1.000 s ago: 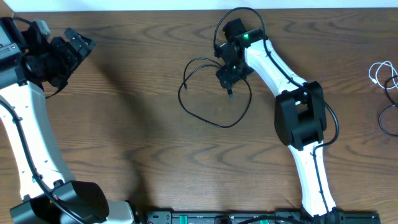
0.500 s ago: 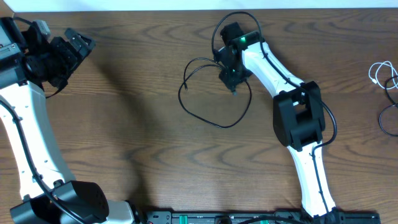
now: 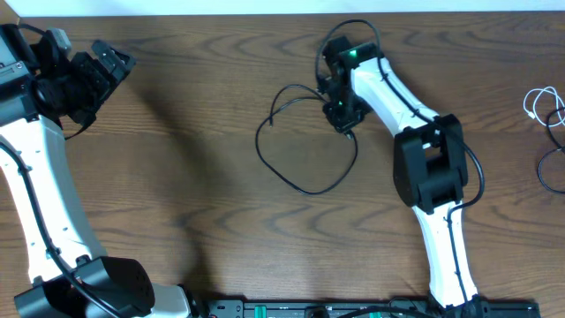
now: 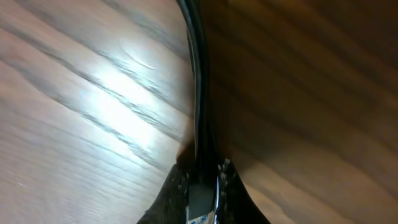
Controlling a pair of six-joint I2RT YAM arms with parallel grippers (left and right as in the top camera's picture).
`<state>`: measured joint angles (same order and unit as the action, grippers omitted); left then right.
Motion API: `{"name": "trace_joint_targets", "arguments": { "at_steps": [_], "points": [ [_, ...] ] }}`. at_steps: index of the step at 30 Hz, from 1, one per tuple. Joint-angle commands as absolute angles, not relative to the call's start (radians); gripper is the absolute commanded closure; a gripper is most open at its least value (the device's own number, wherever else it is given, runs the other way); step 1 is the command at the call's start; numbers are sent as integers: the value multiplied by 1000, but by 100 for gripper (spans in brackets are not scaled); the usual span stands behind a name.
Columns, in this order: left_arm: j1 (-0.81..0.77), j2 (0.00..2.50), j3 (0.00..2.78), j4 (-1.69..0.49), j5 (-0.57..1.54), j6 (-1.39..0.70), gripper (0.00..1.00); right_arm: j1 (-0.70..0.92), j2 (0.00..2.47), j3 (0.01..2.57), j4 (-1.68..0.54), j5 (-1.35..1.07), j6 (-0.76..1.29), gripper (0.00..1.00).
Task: Untangle cables
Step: 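Carry the black cable to the upper right edge with the right gripper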
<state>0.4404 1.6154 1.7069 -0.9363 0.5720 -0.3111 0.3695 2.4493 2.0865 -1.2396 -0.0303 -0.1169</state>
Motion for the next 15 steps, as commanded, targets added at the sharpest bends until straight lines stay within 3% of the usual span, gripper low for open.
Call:
{"name": "trace_joint_targets", "arguments": {
  "at_steps": [1, 7, 15],
  "points": [
    [442, 1615, 1706, -938, 564, -309, 0, 313, 2402, 2164, -1287, -40, -90, 99],
    [442, 1615, 1706, -938, 564, -309, 0, 163, 2215, 2218, -1325, -25, -90, 99],
    [442, 1615, 1706, -938, 564, -309, 0, -255, 2017, 2218, -1328, 1, -37, 99]
  ]
}}
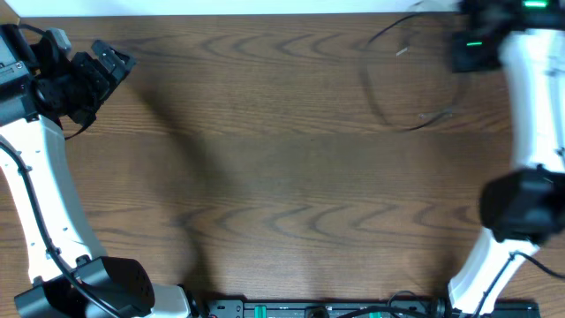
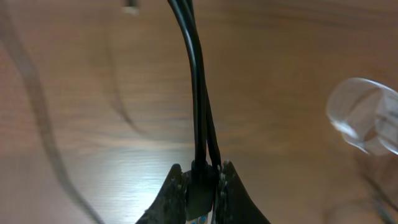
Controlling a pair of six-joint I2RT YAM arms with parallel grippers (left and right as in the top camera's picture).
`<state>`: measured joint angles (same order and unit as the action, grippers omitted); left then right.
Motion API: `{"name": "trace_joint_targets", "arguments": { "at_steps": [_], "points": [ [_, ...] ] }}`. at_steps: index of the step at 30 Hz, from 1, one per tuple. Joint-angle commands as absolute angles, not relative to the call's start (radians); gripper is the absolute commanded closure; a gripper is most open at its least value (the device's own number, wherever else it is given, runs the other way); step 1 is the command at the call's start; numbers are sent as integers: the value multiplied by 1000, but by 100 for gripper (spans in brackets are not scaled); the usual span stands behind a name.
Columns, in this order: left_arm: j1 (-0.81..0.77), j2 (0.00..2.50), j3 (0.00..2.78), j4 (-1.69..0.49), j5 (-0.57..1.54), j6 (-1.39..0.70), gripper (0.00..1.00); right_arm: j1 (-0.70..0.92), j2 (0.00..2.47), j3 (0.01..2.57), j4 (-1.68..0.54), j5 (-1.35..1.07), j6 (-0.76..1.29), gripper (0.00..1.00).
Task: Untangle cables
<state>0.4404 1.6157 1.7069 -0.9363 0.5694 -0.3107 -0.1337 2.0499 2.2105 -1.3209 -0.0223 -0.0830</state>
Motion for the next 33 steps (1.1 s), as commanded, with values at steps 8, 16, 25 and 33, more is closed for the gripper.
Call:
{"name": "trace_joint_targets", "arguments": {
  "at_steps": [8, 16, 25, 33],
  "points": [
    [441, 1615, 1706, -939, 564, -309, 0, -590, 2043, 2213, -1311, -7, 30, 52],
    [422, 1615, 1706, -938, 564, -309, 0, -665, 2053, 2214, -1253, -101, 29, 1],
    [346, 1614, 1706, -947, 564, -144, 0, -502, 2017, 2214, -1367, -466, -211, 1],
    [208, 1614, 1706, -980, 563, 20, 0, -209, 1950, 2214, -1428, -316, -96, 1]
  ]
}}
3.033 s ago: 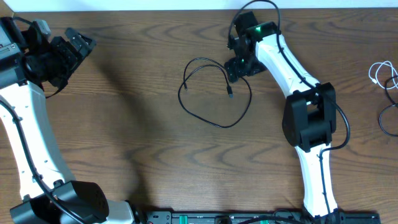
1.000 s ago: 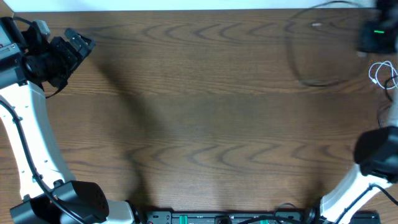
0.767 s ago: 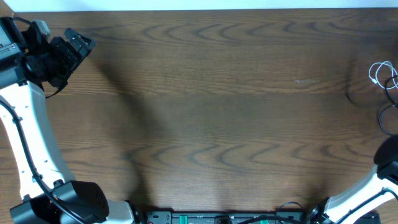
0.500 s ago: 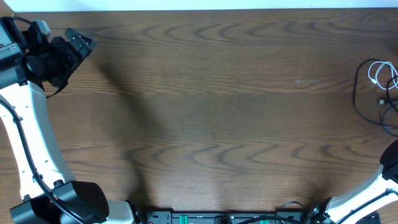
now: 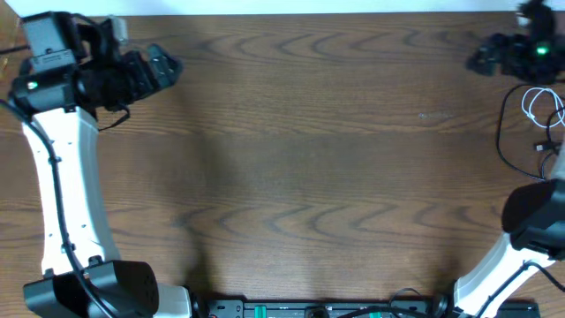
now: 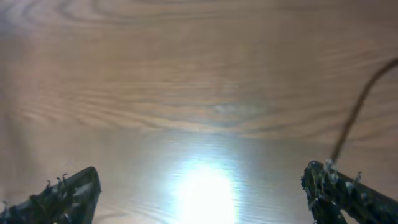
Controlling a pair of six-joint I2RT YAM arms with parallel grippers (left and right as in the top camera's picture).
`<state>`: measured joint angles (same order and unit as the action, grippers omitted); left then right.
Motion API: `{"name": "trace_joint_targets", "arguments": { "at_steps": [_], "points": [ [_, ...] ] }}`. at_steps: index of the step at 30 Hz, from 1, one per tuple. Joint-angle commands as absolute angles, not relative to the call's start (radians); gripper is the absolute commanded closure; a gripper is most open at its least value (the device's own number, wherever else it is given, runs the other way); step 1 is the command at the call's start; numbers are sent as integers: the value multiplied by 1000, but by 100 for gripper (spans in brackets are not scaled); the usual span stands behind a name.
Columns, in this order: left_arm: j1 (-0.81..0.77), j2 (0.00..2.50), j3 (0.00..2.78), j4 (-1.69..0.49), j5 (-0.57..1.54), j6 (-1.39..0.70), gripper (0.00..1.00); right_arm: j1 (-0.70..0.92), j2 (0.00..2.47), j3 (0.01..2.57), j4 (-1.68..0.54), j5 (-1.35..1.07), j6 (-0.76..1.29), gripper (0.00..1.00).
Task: Untangle cables
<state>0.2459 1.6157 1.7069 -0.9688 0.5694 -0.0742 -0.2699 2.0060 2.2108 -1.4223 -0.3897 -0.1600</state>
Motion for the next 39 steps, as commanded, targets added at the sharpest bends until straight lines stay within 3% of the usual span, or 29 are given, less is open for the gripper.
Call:
{"name": "trace_joint_targets", "arguments": {
  "at_steps": [1, 6, 10, 26, 39],
  "points": [
    [191, 1614, 1706, -986, 561, 27, 0, -184, 1950, 2214, -1428, -285, -69, 1],
    [118, 1614, 1706, -1011, 508, 26, 0, -70, 1951, 2214, -1422, -86, 27, 1],
    [50, 1614, 1706, -1037, 501, 27, 0, -22, 1948, 2214, -1426, -77, 29, 1],
    [28, 1614, 1706, -1039, 500, 26, 0, -18, 1678, 2214, -1571, -81, 29, 1],
    [28, 1614, 1706, -1039, 500, 26, 0, -19, 1664, 2212, -1577, -62, 29, 1]
  ]
}}
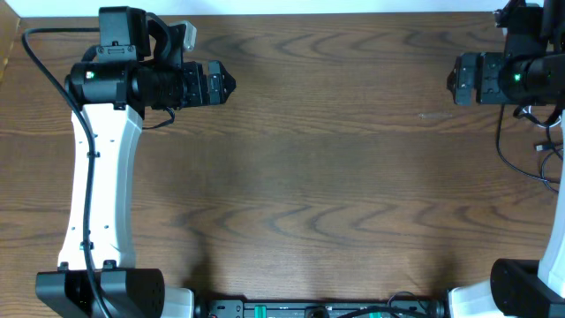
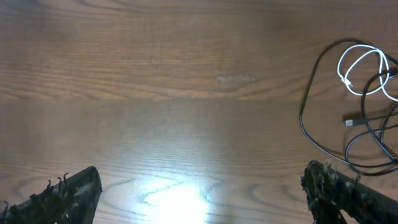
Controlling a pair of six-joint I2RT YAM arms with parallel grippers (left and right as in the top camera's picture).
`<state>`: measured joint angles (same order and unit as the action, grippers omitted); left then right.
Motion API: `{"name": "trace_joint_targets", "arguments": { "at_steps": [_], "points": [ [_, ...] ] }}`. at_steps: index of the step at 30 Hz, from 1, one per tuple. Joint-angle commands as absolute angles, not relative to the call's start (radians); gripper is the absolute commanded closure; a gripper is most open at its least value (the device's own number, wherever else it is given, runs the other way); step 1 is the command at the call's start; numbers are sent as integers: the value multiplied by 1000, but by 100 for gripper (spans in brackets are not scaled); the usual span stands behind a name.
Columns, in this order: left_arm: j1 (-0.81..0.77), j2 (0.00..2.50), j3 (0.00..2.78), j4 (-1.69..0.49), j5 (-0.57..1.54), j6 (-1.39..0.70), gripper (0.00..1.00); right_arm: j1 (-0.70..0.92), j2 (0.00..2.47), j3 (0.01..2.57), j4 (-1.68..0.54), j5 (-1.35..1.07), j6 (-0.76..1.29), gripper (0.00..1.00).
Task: Untangle cables
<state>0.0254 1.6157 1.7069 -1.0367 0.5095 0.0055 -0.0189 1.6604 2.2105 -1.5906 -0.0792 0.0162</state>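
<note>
A black cable [image 2: 303, 118] lies in loose loops at the table's right edge, its plug end [image 2: 351, 122] inside the loops. A thin white cable [image 2: 357, 67] is coiled just beyond it, and whether the two overlap I cannot tell. In the overhead view the black cable [image 1: 500, 146] runs under my right arm. My right gripper [image 2: 202, 199] is open wide over bare wood to the left of the cables, holding nothing; overhead shows it [image 1: 455, 79] at the back right. My left gripper [image 1: 222, 86] hovers at the back left, far from both cables, its jaws unreadable.
The wooden table [image 1: 309, 177] stretches between the two arms. A black rail [image 1: 309, 309] with the arm bases runs along the front edge. The table's back edge [image 1: 353, 12] lies close behind both grippers.
My left gripper has moved right along the back of the table. My right gripper, still open, has shifted a little left and its view now takes in both cables lying at the right edge.
My right gripper was shut on the black cable at the middle of the table. Then it held that cable up near the back right. Later it stood open, with the black cable lying by the white one at the right edge, where both still lie.
</note>
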Motion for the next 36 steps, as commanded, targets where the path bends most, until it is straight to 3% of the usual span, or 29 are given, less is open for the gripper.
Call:
{"name": "trace_joint_targets", "arguments": {
  "at_steps": [1, 5, 8, 19, 23, 28, 36],
  "points": [
    [28, 1614, 1706, -1039, 500, 26, 0, -19, 1660, 2212, -1551, -62, 29, 1],
    [28, 1614, 1706, -1039, 500, 26, 0, -17, 1614, 2167, -1369, -62, 28, 1],
    [28, 1614, 1706, -1039, 500, 26, 0, -12, 1499, 1991, -1217, -62, 2, 1],
    [28, 1614, 1706, -1039, 500, 26, 0, -12, 795, 862, -401, -57, -9, 1],
    [28, 1614, 1706, -1039, 500, 26, 0, -12, 596, 591, -187, -50, -9, 1],
    [28, 1614, 1706, -1039, 500, 26, 0, -12, 372, 344, -34, -21, -9, 1],
    [28, 1614, 1706, -1039, 500, 26, 0, -12, 88, 93, 13, -17, -8, 1]
  ]
}}
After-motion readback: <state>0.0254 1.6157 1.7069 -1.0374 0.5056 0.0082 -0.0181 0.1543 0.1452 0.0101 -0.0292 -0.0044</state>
